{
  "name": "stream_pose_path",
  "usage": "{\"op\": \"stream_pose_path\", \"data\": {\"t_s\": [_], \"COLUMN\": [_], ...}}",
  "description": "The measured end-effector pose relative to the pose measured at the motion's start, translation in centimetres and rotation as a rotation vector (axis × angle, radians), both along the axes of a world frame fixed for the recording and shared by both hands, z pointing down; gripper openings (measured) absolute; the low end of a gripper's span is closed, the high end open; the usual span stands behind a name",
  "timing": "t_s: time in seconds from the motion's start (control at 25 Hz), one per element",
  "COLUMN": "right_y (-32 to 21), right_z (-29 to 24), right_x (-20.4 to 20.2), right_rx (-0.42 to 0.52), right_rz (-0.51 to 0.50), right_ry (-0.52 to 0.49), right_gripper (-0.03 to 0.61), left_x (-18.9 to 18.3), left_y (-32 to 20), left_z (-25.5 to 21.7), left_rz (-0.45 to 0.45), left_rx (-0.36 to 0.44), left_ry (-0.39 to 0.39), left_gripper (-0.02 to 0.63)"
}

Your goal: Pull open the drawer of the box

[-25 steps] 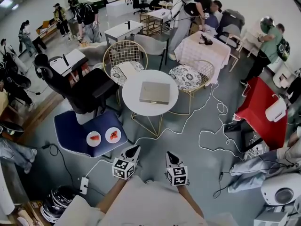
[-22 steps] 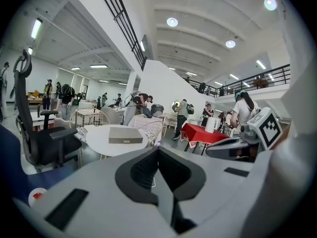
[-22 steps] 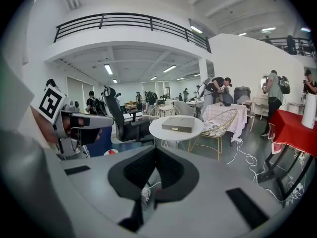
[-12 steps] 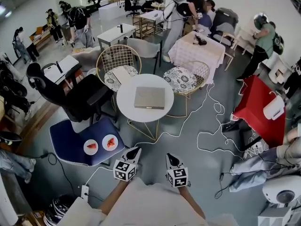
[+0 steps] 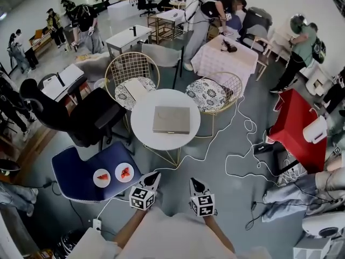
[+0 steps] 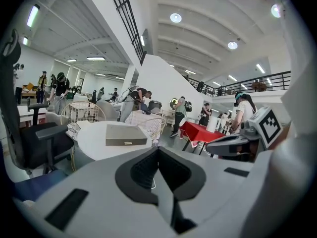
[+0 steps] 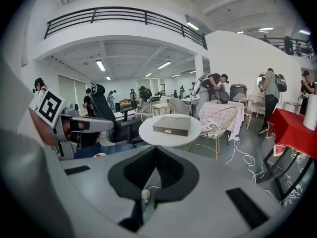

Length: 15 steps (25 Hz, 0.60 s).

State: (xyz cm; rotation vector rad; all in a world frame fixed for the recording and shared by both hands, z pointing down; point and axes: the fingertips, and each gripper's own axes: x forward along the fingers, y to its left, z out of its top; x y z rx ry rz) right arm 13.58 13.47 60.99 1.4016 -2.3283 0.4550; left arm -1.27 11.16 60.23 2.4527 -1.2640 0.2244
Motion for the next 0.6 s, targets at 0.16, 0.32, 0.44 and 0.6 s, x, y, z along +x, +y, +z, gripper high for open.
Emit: {"op": "stream_pose_path", "data": {"t_s": [0.16,0.32,0.44,0.6], "right_y": [-3.1,-7.7,-11.1,-15.4], "right_z": [0.0,-0.5,-1.2,-1.8], "right_x": [-1.1,-3.0,-4.3,-6.1], "right_rx": [-0.017,-0.027,-0.024,-0.019], "right_rz": [0.016,0.043,0.056,0.068], "right_ry": [0.014,0.021,0.022,0.023], "right_gripper": [0.015,0.015,0.015,0.015], "left_x": [-0.8,-2.4,-3.5,-5.2], "left_y": [-3.6,-8.7,-12.3,-16.5], "left_z": [0.1,-0.8,-1.4,-1.9], "left_rz": [0.026,0.061,0.079,0.099], "left_rx": [-0.013,-0.012,-0.011,-0.006], "left_ry": [0.009,0.014,0.011,0.009], "left_gripper": [0.012,0.011,0.011,0.011]}}
